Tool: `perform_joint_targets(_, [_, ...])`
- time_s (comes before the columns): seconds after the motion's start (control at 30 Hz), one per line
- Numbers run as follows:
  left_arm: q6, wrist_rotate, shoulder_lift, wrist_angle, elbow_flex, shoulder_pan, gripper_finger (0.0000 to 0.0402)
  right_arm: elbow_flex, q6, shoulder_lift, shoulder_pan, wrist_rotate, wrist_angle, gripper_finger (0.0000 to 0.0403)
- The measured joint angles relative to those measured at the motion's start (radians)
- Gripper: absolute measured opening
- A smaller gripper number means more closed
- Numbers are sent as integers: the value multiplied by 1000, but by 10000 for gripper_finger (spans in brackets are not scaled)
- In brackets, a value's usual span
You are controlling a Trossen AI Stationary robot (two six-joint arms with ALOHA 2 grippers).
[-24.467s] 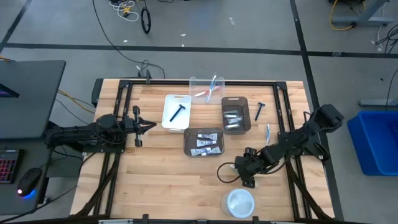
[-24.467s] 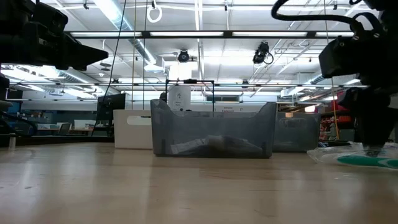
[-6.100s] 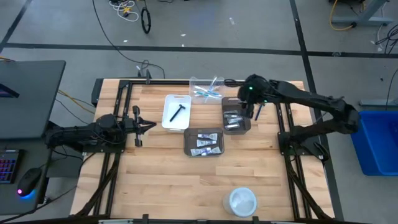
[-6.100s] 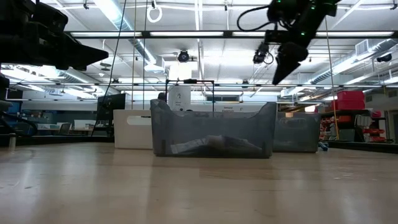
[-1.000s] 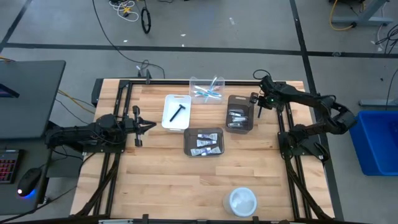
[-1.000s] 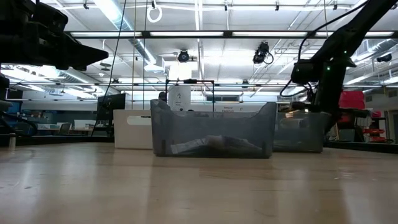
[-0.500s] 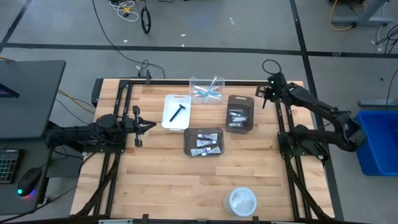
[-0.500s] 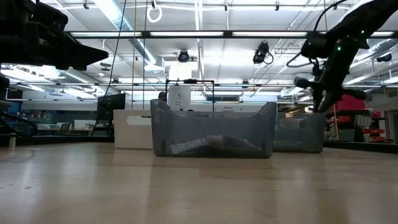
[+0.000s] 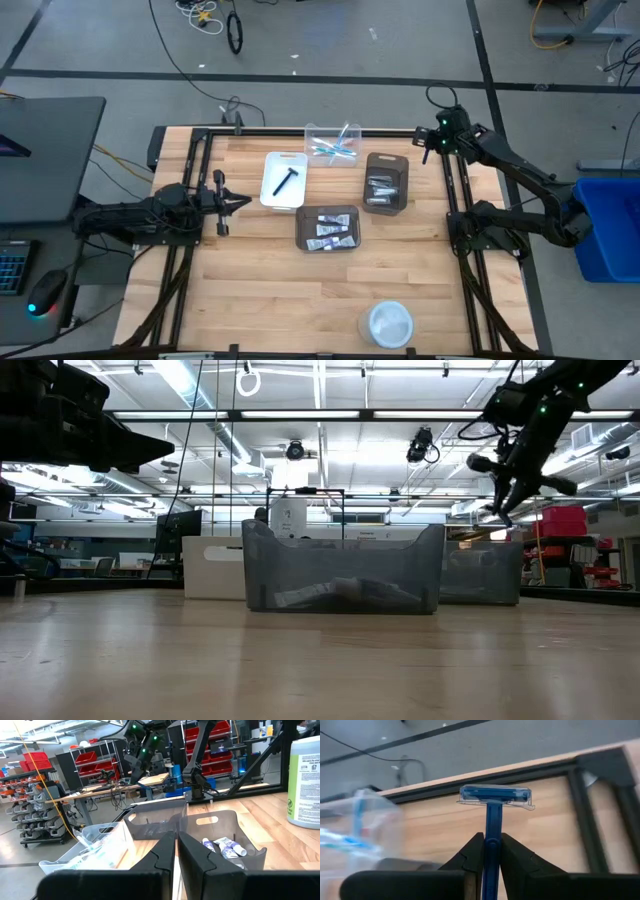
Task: Pick & Place Travel size toiletries
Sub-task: Put the blue razor into the white bin
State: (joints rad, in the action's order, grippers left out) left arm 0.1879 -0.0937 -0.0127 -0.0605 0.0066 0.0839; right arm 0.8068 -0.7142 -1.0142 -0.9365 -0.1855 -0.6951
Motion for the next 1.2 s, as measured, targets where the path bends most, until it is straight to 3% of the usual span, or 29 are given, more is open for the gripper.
perform_joint_targets(0.17, [0,0,0,0,0,0,27,72,-29,0,65,32,-4,55])
perform_joint_targets(0.4, [0,0,0,0,0,0,27,174,147,0,165,40,126,55])
perform_joint_targets(0.73, [0,0,0,0,0,0,27,217,540,-76,282,268,331,55])
perform_joint_targets(1.0, [0,0,0,0,0,0,27,217,681,-158,358,400,414,55])
perform_joint_targets(1.2, [0,0,0,0,0,0,27,218,705,-230,433,399,481,55])
